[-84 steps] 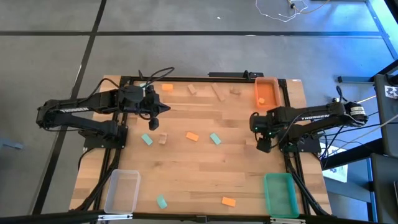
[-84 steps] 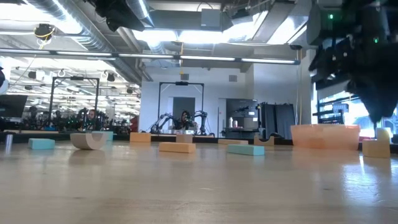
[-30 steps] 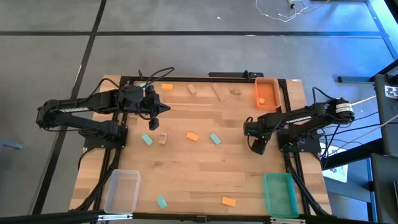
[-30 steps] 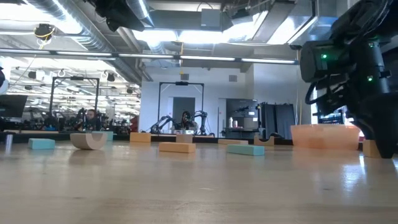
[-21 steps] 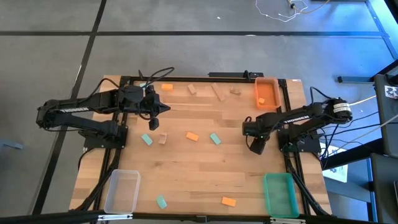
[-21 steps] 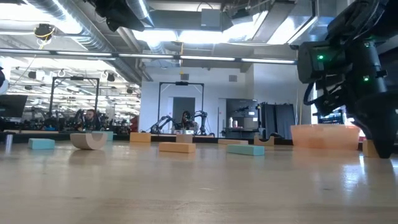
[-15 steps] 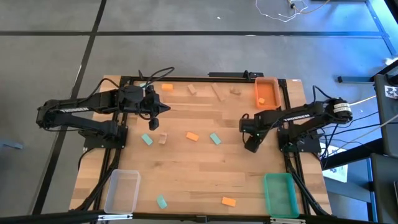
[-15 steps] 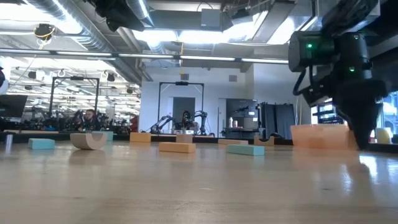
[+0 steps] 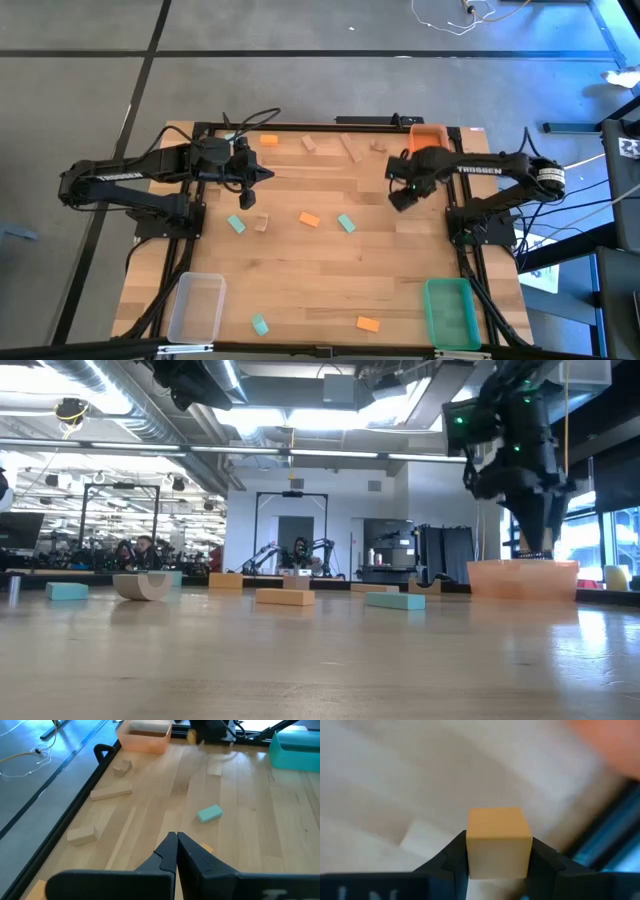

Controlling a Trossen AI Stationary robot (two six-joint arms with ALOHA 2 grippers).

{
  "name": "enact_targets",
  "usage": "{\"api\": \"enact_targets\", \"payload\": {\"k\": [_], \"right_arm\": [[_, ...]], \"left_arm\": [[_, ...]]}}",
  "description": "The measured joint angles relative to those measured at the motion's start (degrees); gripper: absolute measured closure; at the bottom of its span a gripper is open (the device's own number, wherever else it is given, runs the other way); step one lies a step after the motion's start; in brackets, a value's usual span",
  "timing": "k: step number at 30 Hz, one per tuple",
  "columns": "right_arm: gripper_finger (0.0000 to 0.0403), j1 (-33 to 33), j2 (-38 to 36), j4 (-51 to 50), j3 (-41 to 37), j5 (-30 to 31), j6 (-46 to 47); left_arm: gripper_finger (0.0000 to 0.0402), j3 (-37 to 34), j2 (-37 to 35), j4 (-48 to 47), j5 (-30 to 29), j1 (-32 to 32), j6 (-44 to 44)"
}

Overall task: Sort & place blocks by color
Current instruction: Put the orange block into the orange bin

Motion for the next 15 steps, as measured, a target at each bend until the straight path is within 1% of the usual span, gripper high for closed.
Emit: {"api": "enact_targets", "payload": {"k": [4, 7, 11, 15], "right_arm": [[0.0269, -5.9, 0.0, -4.0, 5.2, 4.7, -1.3], [0.0269, -10.6, 0.0, -5.3, 7.5, 7.8, -2.8], [0.0269, -17.1, 0.0, -4.6, 7.4, 10.4, -6.1], [0.0269, -23.3, 0.2, 0.7, 4.8, 10.5, -10.7]], "left_arm": [[0.0401, 0.0, 0.0, 0.0, 0.0, 0.0, 0.5], [0.0401, 0.0, 0.0, 0.0, 0.0, 0.0, 0.7], [0.0401, 0.0, 0.0, 0.0, 0.0, 0.2, 1.5], [0.0401, 0.0, 0.0, 0.0, 0.0, 0.2, 1.5]]}}
